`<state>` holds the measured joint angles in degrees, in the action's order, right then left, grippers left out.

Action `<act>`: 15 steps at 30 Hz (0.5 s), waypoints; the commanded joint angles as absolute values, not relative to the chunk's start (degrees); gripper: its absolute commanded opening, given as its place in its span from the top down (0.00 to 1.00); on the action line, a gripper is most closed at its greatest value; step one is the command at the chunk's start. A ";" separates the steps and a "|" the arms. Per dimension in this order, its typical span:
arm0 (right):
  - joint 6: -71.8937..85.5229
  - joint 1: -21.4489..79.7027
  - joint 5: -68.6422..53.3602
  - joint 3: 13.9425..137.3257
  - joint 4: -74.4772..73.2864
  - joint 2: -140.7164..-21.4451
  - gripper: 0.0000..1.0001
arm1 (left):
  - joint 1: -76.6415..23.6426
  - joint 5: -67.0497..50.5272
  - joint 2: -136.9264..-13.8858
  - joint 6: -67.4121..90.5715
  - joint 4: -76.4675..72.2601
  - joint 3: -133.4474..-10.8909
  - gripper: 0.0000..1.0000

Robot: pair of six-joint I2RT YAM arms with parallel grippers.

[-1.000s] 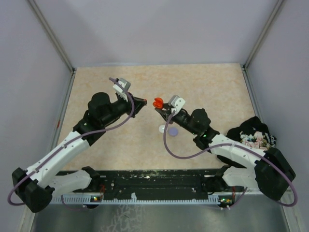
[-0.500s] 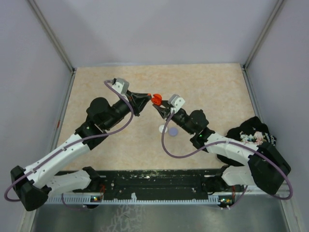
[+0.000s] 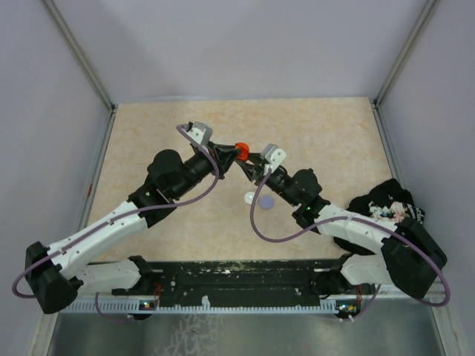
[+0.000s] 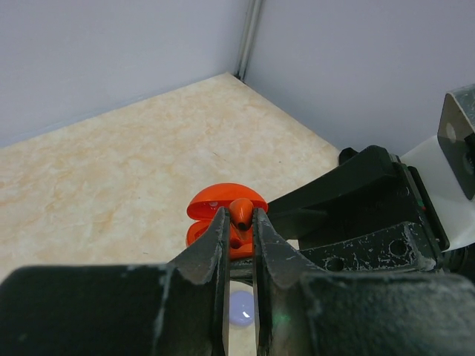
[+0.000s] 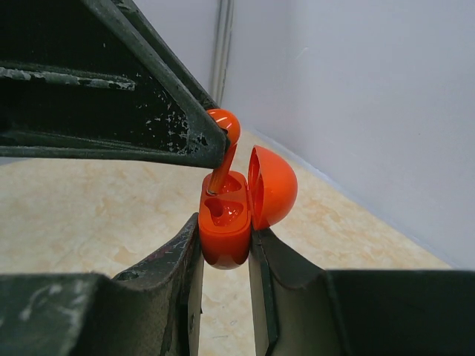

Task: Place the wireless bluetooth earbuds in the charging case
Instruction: Place the earbud in the charging case.

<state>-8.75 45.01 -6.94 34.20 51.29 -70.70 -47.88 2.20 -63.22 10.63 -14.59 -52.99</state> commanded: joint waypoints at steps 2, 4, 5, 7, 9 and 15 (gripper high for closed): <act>-7.57 45.62 -6.47 35.77 56.10 -70.53 1.00 | -49.01 4.22 -63.45 8.92 -15.78 -53.00 0.99; -7.56 45.62 -6.34 35.69 56.29 -70.49 1.00 | -49.13 4.66 -63.37 8.52 -15.28 -53.00 0.99; -7.56 45.63 -6.32 35.68 56.25 -70.49 1.00 | -49.31 4.80 -63.30 8.26 -15.03 -53.02 0.99; -7.56 45.62 -6.18 35.73 56.34 -70.51 1.00 | -49.46 5.19 -63.28 7.82 -14.56 -52.93 0.99; -7.54 45.62 -6.15 35.70 56.42 -70.51 1.00 | -49.74 5.67 -63.19 7.14 -14.35 -52.75 0.99; -7.47 45.62 -6.22 35.68 56.51 -70.49 1.00 | -50.53 7.32 -63.23 5.04 -14.06 -52.47 0.99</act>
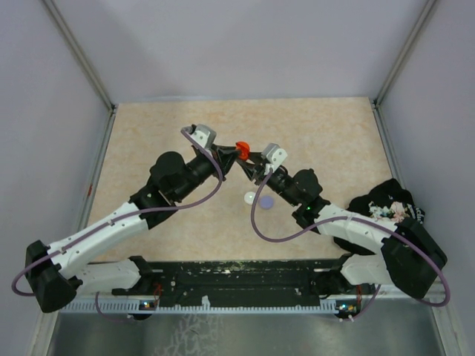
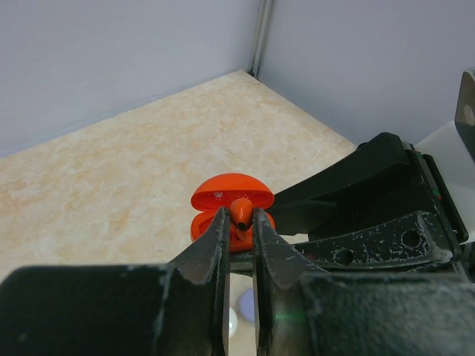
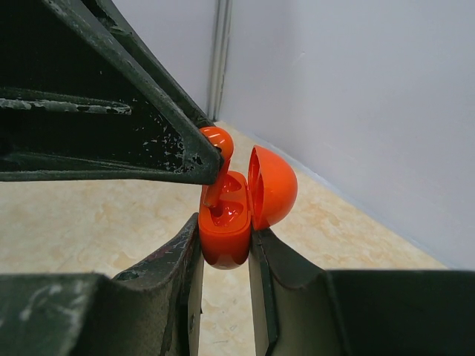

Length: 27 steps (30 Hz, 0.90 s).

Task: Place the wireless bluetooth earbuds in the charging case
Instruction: Place the earbud in the charging case.

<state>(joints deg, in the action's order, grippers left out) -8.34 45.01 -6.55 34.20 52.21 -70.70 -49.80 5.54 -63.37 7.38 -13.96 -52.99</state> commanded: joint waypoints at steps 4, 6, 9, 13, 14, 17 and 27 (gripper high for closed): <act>-7.46 45.68 -6.25 35.78 56.36 -70.41 1.00 | -51.04 7.80 -63.62 4.04 -14.00 -52.48 0.99; -7.47 45.66 -6.25 35.79 56.34 -70.32 1.00 | -51.48 8.11 -63.76 3.38 -13.91 -52.38 0.98; -7.47 45.63 -6.16 35.77 56.21 -70.23 1.00 | -52.14 8.51 -63.89 2.71 -13.72 -52.30 0.97; -7.47 45.62 -5.99 35.75 56.33 -70.24 1.00 | -53.19 9.13 -64.07 1.23 -13.33 -52.21 0.96; -7.48 45.63 -5.91 35.69 56.31 -70.29 1.00 | -53.45 9.49 -64.07 0.90 -13.09 -52.18 0.95; -7.47 45.62 -5.72 35.69 56.34 -70.37 1.00 | -53.92 10.60 -63.83 0.57 -12.18 -52.08 0.94; -7.47 45.59 -5.95 35.95 56.51 -70.75 1.00 | -54.80 14.37 -63.04 -1.83 -11.79 -52.16 0.94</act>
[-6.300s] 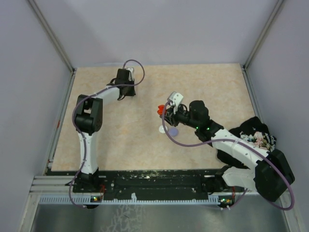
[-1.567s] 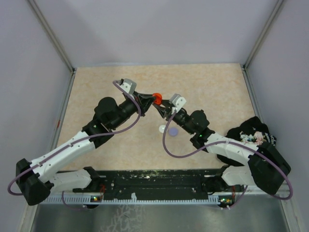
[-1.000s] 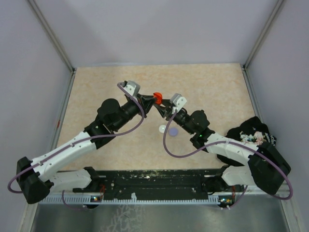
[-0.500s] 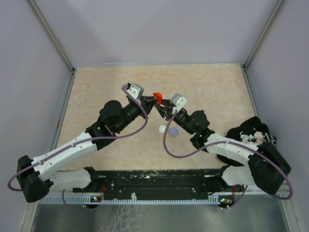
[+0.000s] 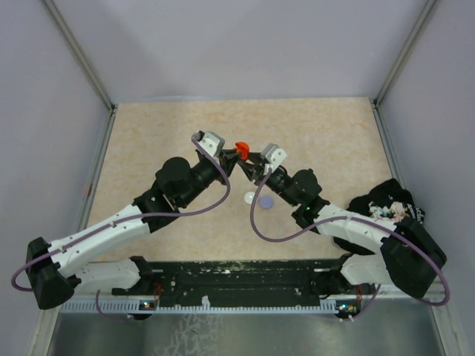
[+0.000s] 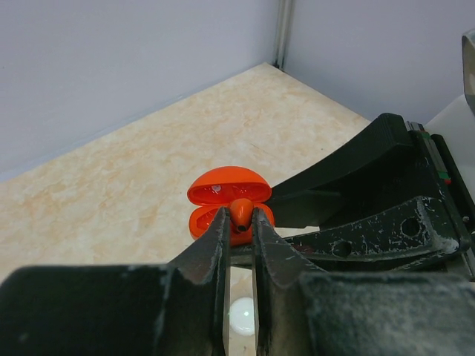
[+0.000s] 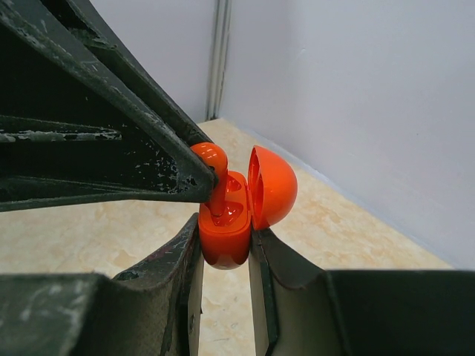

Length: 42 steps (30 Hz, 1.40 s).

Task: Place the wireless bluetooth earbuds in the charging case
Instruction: Place the earbud in the charging case.

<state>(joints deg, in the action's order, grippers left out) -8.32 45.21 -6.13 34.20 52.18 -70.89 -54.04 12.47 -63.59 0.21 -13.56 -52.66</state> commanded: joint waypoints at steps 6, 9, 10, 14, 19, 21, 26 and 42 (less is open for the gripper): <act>-7.65 45.61 -5.66 35.69 56.40 -70.69 1.00 | -55.43 15.49 -63.28 -3.28 -11.56 -52.71 0.94; -7.65 45.62 -5.45 35.31 56.65 -70.58 1.00 | -55.86 16.42 -63.28 -3.84 -11.10 -52.53 0.94; -7.65 45.66 -5.47 35.30 56.76 -70.58 1.00 | -56.01 16.67 -63.36 -4.01 -10.89 -52.48 0.95; -7.65 45.62 -5.45 35.27 56.68 -70.49 1.00 | -56.83 18.00 -63.35 -4.95 -10.53 -52.59 0.95; -7.56 45.62 -5.55 35.27 56.60 -70.49 1.00 | -57.21 17.29 -63.53 -2.78 -7.98 -53.69 0.86; -7.51 45.62 -5.52 35.20 56.67 -70.58 1.00 | -57.36 16.28 -63.50 -0.65 -6.66 -54.08 0.78; -7.26 45.62 -5.38 34.90 56.93 -70.93 1.00 | -57.40 14.60 -62.79 4.18 -4.52 -54.31 0.63; -7.03 45.61 -5.08 35.16 54.56 -70.08 1.00 | -55.86 12.56 -65.47 20.47 16.54 -70.29 0.37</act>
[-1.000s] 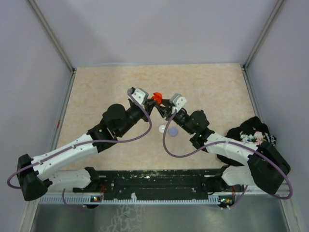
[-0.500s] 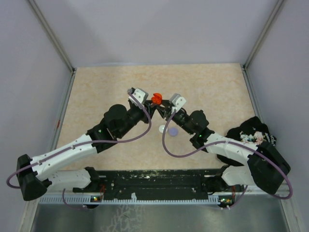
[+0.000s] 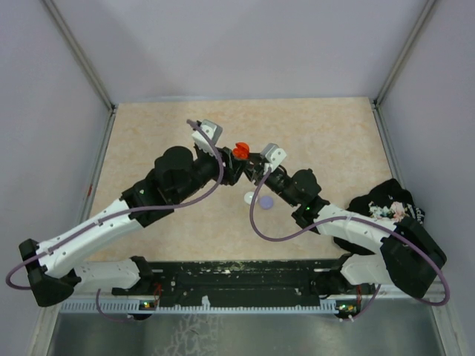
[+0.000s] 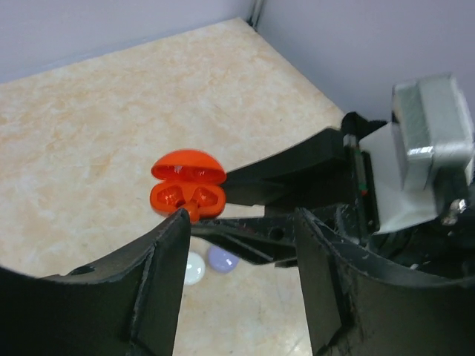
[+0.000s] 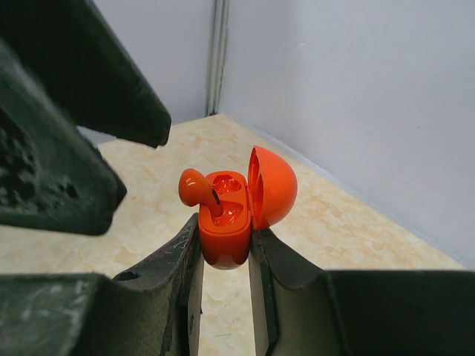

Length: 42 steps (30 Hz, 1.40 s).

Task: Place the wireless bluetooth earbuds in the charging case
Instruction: Place the earbud in the charging case, then adjust the earbud with the charging case.

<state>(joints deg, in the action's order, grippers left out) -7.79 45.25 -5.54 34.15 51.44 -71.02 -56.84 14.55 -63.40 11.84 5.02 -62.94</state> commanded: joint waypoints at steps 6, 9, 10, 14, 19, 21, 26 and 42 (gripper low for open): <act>-7.04 45.62 -4.87 35.08 53.96 -69.86 1.00 | -54.11 8.52 -68.73 26.41 26.26 -77.33 0.30; -6.78 45.62 -4.98 34.90 54.01 -69.81 1.00 | -52.93 7.69 -69.09 27.64 27.59 -77.21 0.30; -6.77 45.62 -5.05 34.90 53.85 -69.66 1.00 | -52.64 7.65 -68.87 27.68 27.33 -76.92 0.29; -6.79 45.62 -5.67 34.79 53.27 -69.54 1.00 | -50.31 5.70 -68.48 26.45 25.88 -75.66 0.28; -6.09 45.62 -6.28 34.64 53.52 -69.63 1.00 | -45.89 -1.83 -67.94 23.93 22.55 -74.81 0.26; -5.98 45.62 -6.54 34.73 53.45 -69.75 1.00 | -43.78 -6.16 -67.93 23.58 20.92 -73.95 0.26; -5.67 45.66 -7.85 35.25 52.75 -69.91 1.00 | -41.04 -13.27 -67.44 24.10 16.22 -71.52 0.27; -4.80 45.62 -8.03 35.18 53.17 -70.05 1.00 | -39.56 -18.89 -68.07 23.92 14.14 -70.15 0.38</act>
<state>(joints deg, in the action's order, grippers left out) -5.78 45.25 -7.79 34.15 49.98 -71.00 -39.97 -16.82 -68.69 24.16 15.40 -71.09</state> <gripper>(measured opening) 0.259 0.625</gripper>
